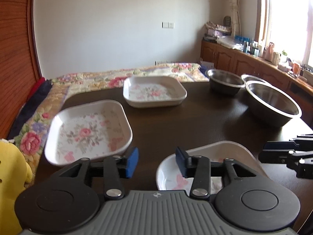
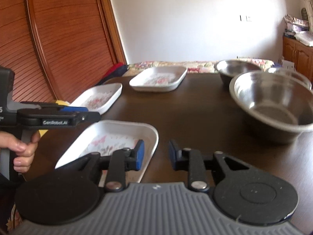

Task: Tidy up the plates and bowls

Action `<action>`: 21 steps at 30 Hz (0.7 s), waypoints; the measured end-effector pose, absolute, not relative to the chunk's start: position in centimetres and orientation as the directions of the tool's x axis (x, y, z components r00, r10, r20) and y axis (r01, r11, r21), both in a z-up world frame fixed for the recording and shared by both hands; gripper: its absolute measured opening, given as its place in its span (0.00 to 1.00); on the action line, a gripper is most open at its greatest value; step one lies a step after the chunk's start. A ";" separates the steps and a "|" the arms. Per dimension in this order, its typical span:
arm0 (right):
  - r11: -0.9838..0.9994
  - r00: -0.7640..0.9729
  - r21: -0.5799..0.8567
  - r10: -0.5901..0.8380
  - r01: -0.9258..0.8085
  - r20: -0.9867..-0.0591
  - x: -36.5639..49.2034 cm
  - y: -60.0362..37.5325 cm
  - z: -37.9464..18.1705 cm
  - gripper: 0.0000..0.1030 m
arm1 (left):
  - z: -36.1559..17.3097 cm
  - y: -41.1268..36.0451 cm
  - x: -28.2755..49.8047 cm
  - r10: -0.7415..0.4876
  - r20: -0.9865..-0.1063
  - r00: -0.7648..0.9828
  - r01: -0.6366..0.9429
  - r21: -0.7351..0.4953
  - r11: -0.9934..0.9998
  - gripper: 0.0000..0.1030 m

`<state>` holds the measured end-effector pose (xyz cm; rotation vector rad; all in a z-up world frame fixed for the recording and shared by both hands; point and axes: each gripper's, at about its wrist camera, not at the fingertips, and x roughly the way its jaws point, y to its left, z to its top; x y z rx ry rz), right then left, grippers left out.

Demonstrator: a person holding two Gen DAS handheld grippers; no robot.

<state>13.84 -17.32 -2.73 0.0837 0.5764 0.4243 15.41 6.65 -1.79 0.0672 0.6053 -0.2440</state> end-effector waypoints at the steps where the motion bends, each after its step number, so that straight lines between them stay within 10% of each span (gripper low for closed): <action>1: 0.911 0.761 0.188 0.411 -0.367 -0.503 14.0 -17.3 -2.4 0.28 | -1.5 6.7 15.4 -0.209 -0.563 0.799 0.246 -0.011 0.969 0.51; 12: 0.895 0.779 0.115 0.433 -0.431 -0.454 16.9 -15.2 -0.6 0.40 | 0.0 8.8 15.7 -0.148 -0.474 0.868 0.167 -0.002 0.986 0.92; 21: 0.880 0.765 0.097 0.455 -0.465 -0.455 19.5 -12.7 0.0 0.59 | -0.1 11.6 16.5 -0.072 -0.417 0.906 0.088 0.019 0.996 0.99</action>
